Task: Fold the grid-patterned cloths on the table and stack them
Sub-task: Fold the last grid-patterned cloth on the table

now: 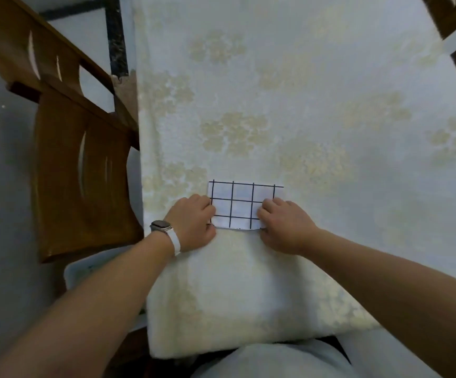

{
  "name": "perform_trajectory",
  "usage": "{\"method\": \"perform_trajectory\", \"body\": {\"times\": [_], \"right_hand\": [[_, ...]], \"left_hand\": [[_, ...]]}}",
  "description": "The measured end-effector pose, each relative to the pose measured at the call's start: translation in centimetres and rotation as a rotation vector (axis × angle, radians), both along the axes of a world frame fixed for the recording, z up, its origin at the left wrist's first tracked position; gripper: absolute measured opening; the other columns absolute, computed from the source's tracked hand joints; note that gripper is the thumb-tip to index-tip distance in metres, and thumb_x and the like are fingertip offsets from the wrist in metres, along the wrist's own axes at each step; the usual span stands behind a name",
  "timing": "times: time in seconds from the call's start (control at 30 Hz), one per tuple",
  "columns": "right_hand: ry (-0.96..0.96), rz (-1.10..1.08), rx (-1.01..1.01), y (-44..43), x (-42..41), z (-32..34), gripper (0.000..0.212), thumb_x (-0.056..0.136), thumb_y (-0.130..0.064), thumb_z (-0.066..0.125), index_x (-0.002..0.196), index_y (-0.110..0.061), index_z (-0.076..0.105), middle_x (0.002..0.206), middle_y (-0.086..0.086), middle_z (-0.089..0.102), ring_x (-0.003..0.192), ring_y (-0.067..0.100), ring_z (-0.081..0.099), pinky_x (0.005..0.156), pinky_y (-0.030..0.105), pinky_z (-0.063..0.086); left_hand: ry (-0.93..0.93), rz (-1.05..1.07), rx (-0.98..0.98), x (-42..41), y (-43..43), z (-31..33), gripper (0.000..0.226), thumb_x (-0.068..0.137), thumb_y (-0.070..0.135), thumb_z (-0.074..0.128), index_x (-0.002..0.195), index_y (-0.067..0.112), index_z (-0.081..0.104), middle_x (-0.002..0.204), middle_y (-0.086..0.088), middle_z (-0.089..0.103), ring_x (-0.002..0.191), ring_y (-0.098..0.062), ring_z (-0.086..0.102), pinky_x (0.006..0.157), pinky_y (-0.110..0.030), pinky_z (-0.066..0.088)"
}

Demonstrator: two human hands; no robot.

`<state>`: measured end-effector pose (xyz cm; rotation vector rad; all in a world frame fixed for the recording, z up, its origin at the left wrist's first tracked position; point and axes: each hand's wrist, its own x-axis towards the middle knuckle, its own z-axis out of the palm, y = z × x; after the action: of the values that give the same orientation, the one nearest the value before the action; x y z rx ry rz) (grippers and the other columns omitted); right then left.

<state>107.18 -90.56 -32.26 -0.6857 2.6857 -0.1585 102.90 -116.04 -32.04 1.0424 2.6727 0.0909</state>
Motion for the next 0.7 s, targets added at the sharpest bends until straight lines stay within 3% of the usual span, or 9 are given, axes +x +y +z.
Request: {"method": "perform_trajectory", "body": {"times": [0.13,0.3,0.47,0.7], "right_hand": [[-0.045,-0.033,-0.018,-0.3,-1.4,2.1,0.036,0.081,-0.048,0.052,0.093,-0.016,0.061,0.092,0.005,0.057,0.085,0.027,0.056,0.07,0.033,0.04],[0.013,-0.16,-0.076,-0.1,-4.9,3.3,0.03,0.09,-0.034,0.05,0.107,-0.011,0.06,0.103,0.009,0.056,0.096,0.03,0.054,0.074,0.036,0.045],[-0.029,-0.228,-0.025,0.3,-7.1,2.0,0.036,0.09,-0.033,0.051,0.119,-0.012,0.053,0.115,0.009,0.052,0.105,0.03,0.05,0.079,0.037,0.042],[-0.093,-0.221,-0.019,0.5,-7.5,0.7,0.04,0.088,-0.039,0.056,0.119,-0.014,0.051,0.114,0.008,0.05,0.103,0.027,0.048,0.08,0.037,0.04]], "left_hand": [[-0.015,0.06,-0.011,-1.5,0.3,1.1,0.039,0.075,0.049,0.049,0.082,0.015,0.066,0.08,-0.002,0.059,0.071,-0.025,0.054,0.058,-0.032,0.043],[-0.105,0.375,0.055,-4.3,2.5,2.2,0.029,0.087,0.033,0.051,0.109,0.016,0.062,0.104,-0.006,0.059,0.096,-0.027,0.056,0.076,-0.037,0.048],[-0.06,0.266,-0.039,-5.6,4.1,1.4,0.041,0.091,0.034,0.051,0.128,0.018,0.053,0.121,-0.006,0.054,0.104,-0.028,0.053,0.083,-0.039,0.046],[-0.147,0.257,-0.14,-6.5,5.2,0.5,0.044,0.088,0.049,0.055,0.121,0.021,0.051,0.118,-0.002,0.049,0.107,-0.023,0.047,0.087,-0.037,0.043]]}}
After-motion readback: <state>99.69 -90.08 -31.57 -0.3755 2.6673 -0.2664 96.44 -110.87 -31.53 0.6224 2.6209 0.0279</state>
